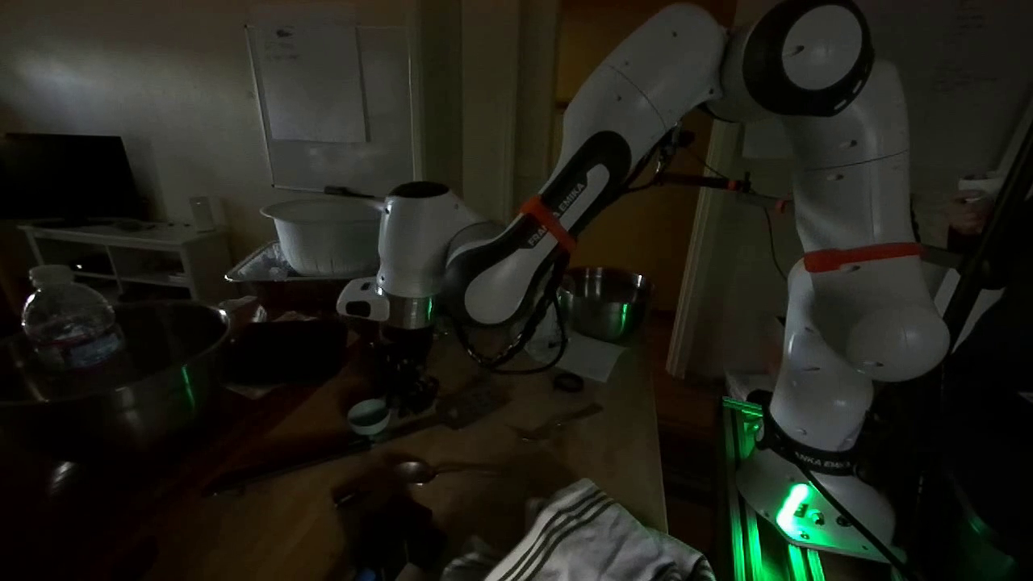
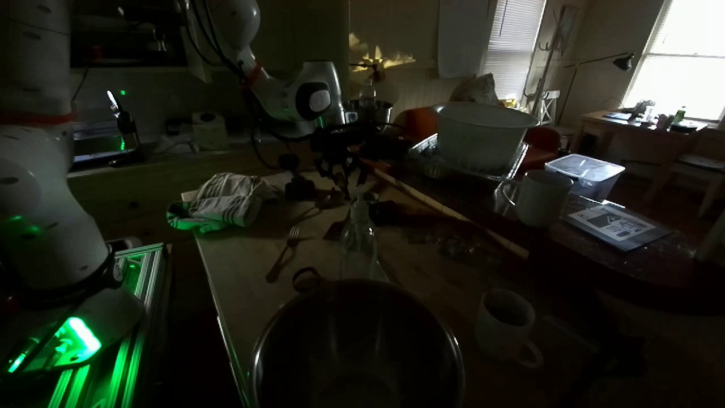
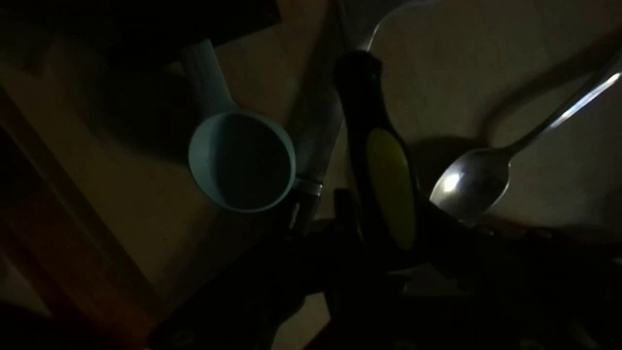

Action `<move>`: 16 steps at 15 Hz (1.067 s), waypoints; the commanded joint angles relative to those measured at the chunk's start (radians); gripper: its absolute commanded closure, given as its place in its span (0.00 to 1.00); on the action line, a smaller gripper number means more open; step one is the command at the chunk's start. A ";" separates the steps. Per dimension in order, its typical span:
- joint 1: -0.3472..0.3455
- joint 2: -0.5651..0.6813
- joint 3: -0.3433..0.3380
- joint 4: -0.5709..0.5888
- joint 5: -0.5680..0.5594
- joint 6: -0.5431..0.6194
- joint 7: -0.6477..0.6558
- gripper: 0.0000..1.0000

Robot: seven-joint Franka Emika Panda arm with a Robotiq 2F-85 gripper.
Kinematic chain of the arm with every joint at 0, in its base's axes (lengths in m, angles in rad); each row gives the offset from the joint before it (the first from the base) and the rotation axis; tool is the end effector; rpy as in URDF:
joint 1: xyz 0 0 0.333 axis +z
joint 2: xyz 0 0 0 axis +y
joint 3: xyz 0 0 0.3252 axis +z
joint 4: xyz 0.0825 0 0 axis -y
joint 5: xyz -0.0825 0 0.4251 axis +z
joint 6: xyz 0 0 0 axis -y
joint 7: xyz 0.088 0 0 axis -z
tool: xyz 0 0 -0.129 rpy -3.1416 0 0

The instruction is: Put the yellow screwdriver on the top counter

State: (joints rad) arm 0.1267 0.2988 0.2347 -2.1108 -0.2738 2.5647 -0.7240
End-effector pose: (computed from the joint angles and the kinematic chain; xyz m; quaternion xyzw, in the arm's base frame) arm 0.5869 0.2222 0.2496 0.7962 0.5971 0.0736 0.0644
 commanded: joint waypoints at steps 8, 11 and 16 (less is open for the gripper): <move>0.025 -0.155 0.028 -0.055 0.023 -0.031 -0.079 0.92; 0.031 -0.205 0.029 -0.053 0.051 -0.038 -0.082 0.92; 0.050 -0.217 0.024 -0.029 0.051 -0.104 -0.095 0.92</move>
State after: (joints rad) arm 0.1591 0.1025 0.2657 -2.1306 -0.2249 2.5219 -0.7955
